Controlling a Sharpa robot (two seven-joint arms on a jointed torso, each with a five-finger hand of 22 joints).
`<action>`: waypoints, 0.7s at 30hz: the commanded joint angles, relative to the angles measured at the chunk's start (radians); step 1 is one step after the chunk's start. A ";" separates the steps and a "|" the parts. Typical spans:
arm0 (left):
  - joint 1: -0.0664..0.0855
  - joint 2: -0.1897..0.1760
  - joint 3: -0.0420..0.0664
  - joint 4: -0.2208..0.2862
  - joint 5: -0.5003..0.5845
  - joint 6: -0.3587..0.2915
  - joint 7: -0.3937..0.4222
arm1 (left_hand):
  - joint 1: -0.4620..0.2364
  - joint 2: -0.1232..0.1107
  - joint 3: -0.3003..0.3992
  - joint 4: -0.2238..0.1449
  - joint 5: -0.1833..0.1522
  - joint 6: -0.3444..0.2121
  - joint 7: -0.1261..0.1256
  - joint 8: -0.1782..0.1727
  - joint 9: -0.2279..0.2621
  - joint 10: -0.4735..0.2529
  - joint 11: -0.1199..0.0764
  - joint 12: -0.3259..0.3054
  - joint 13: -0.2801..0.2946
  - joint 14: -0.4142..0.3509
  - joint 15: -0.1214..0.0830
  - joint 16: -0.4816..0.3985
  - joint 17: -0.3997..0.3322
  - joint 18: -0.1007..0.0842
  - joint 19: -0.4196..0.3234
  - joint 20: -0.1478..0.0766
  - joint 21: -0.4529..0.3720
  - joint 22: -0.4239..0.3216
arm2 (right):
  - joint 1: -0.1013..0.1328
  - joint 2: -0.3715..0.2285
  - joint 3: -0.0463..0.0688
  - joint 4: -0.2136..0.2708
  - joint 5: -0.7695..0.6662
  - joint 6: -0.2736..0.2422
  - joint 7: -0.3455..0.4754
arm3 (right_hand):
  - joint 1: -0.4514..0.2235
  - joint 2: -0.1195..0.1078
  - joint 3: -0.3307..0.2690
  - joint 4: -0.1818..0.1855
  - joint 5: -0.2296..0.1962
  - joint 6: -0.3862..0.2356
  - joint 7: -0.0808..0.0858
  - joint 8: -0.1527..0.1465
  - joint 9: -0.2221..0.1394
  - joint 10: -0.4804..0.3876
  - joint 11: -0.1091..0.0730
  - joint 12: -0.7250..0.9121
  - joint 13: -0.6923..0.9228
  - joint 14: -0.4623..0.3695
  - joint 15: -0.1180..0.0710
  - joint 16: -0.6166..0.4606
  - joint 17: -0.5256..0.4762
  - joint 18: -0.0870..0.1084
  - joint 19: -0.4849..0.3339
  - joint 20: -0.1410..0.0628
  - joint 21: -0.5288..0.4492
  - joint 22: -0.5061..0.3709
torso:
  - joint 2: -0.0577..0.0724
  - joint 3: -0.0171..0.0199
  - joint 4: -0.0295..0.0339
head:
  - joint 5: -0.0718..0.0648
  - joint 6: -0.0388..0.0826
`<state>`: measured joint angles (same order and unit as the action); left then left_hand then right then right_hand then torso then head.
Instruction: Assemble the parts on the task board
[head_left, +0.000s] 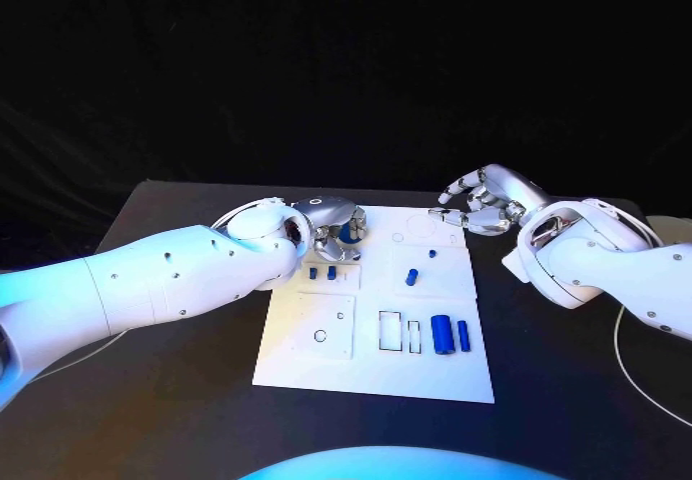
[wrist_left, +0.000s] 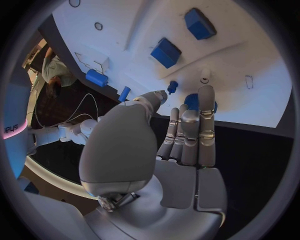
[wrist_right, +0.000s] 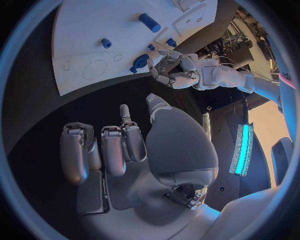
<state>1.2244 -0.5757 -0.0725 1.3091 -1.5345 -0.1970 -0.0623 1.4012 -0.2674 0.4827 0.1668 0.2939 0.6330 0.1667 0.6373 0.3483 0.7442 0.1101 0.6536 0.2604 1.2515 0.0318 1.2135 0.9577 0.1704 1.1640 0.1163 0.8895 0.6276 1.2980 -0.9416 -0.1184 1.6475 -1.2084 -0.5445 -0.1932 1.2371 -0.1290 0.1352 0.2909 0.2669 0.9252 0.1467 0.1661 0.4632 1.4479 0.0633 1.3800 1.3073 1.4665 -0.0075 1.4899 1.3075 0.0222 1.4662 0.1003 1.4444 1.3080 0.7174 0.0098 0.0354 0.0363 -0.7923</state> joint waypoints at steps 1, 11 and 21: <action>-0.001 0.011 0.000 -0.010 -0.079 0.085 -0.024 | -0.002 -0.003 -0.006 0.002 -0.002 0.013 -0.001 -0.008 -0.008 0.011 -0.003 -0.005 -0.006 0.011 -0.002 0.014 0.006 0.003 0.011 0.000 0.022 0.025 | -0.001 0.001 0.000 0.001 -0.003 0.002 0.009 | -0.008 0.000 -0.002 0.000 0.004 -0.001 -0.004 0.003 0.001 -0.005 -0.004 -0.006 0.101 0.058 -0.006 -0.004 0.048 0.012 0.029 -0.006 -0.003 0.179 | 0.001 0.0004 -0.0014 | -0.001 -0.003; -0.002 0.029 0.000 -0.015 -0.086 0.144 -0.036 | 0.004 0.001 0.005 0.006 0.000 0.050 -0.010 -0.035 -0.041 0.055 -0.012 -0.016 -0.035 0.038 -0.010 0.065 0.031 -0.013 0.047 -0.004 0.106 0.124 | -0.001 0.003 0.000 0.001 -0.003 0.002 0.008 | -0.008 0.001 -0.001 0.000 0.005 -0.001 -0.004 0.003 0.001 -0.006 -0.004 -0.007 0.100 0.058 -0.006 -0.005 0.047 0.012 0.028 -0.006 -0.005 0.178 | 0.002 0.0004 -0.0007 | -0.003 -0.001; -0.002 0.037 0.000 -0.019 -0.082 0.154 -0.040 | 0.022 0.018 0.036 -0.003 0.000 0.106 -0.018 -0.054 -0.064 0.110 -0.021 -0.032 -0.062 0.064 -0.016 0.107 0.052 -0.024 0.070 -0.006 0.172 0.201 | -0.001 0.004 0.000 0.002 -0.003 0.003 0.007 | -0.008 0.001 -0.001 0.000 0.005 -0.001 -0.004 0.003 0.001 -0.006 -0.004 -0.007 0.100 0.058 -0.006 -0.005 0.047 0.012 0.028 -0.006 -0.005 0.178 | 0.001 0.0003 -0.0005 | -0.002 -0.001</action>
<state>1.2250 -0.5418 -0.0703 1.2896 -1.6090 -0.0771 -0.0956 1.4158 -0.2529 0.5133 0.1634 0.2939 0.7333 0.1475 0.5877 0.2852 0.8470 0.0900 0.6261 0.2018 1.3100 0.0162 1.3155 1.0085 0.1539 1.2296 0.1108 1.0589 0.8253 1.2976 -0.9388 -0.1184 1.6479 -1.2072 -0.5445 -0.1922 1.2372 -0.1290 0.1352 0.2909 0.2669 0.9252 0.1467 0.1661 0.4638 1.4479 0.0633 1.3800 1.3073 1.4665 -0.0075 1.4899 1.3073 0.0223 1.4662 0.1003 1.4445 1.3077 0.7185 0.0103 0.0347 0.0340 -0.7938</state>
